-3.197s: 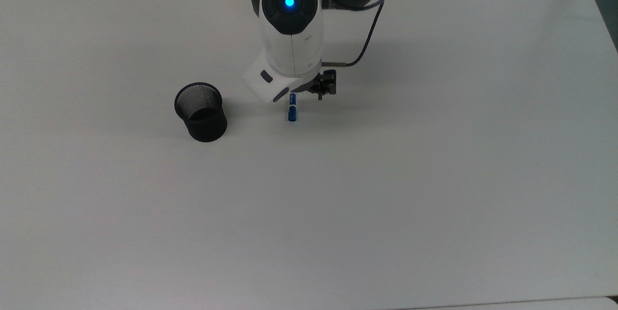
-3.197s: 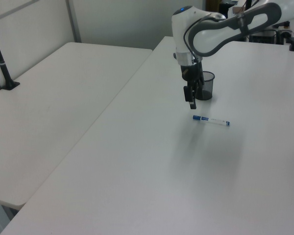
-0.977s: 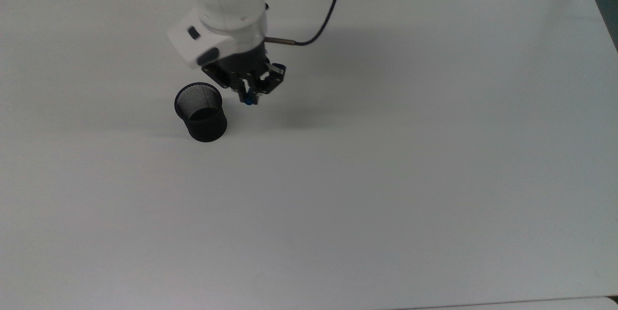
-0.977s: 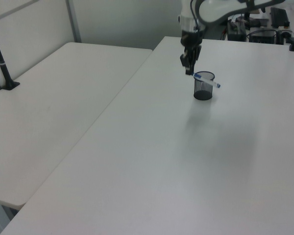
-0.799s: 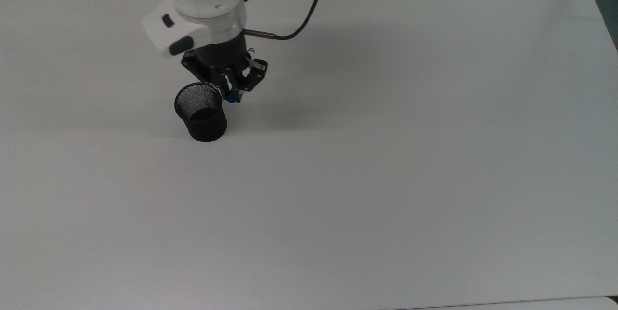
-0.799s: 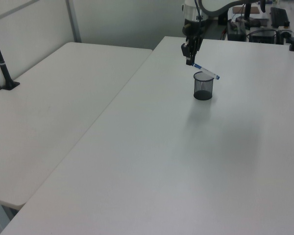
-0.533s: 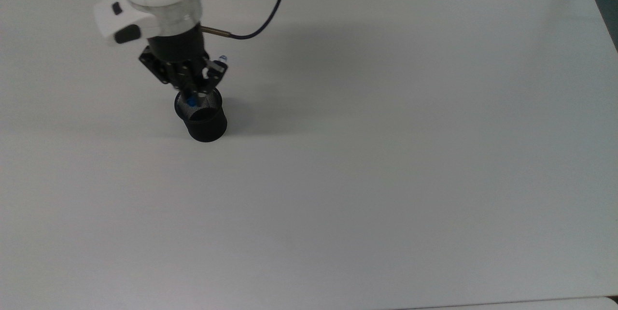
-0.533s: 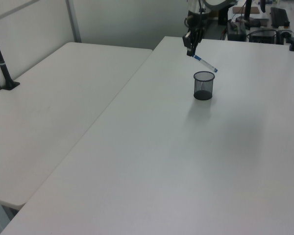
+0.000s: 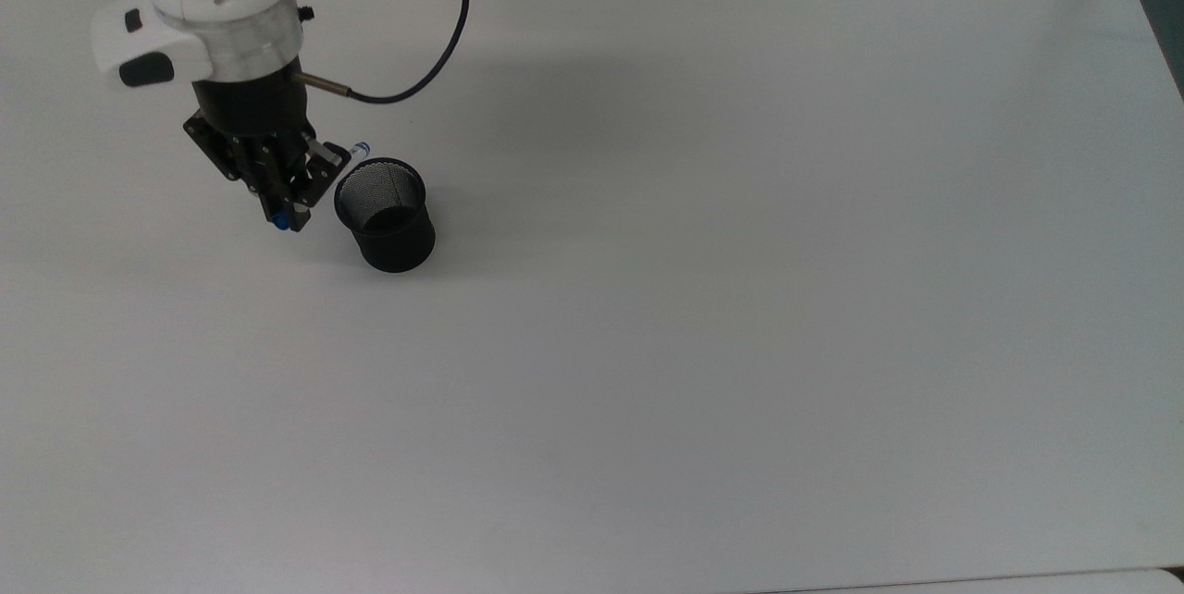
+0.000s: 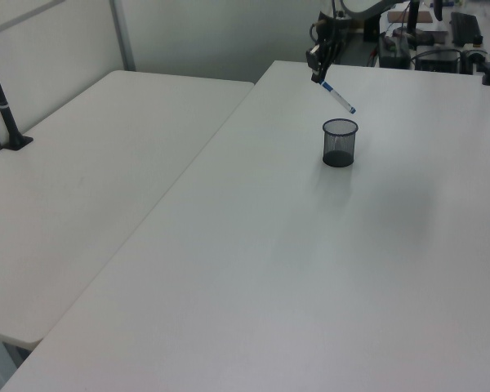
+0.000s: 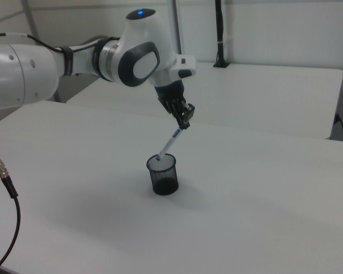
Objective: Insert the marker
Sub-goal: 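Tilt the marker upright and lower its tip into the cup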
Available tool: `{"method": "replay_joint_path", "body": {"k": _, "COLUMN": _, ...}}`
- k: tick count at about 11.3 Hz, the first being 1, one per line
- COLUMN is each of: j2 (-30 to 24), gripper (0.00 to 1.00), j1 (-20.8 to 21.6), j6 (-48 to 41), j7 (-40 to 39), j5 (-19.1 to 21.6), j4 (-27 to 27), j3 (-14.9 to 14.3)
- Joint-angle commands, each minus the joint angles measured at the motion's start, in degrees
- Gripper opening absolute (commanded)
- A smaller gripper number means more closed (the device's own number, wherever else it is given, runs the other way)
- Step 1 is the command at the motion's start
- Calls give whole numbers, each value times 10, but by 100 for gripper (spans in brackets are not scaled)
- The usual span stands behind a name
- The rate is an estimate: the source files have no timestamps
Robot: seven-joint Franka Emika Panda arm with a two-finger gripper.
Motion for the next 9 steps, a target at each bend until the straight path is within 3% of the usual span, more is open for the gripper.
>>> {"method": "replay_joint_path", "body": {"k": 1, "j2": 18, "gripper": 0, "j1": 3, "j6": 39, "j7": 6, "j5": -16, "j4": -18, "j3": 4}}
{"method": "replay_joint_path", "body": {"k": 4, "j2": 18, "gripper": 0, "j1": 7, "j6": 39, "j7": 7, "j5": -17, "j4": -28, "j3": 6}}
{"method": "replay_joint_path", "body": {"k": 8, "j2": 18, "gripper": 7, "j1": 10, "j6": 34, "j7": 1, "j5": -17, "j4": -36, "j3": 8}}
{"method": "replay_joint_path", "body": {"k": 9, "j2": 17, "gripper": 12, "j1": 9, "j6": 31, "j7": 0, "j5": -17, "j4": -36, "j3": 8}}
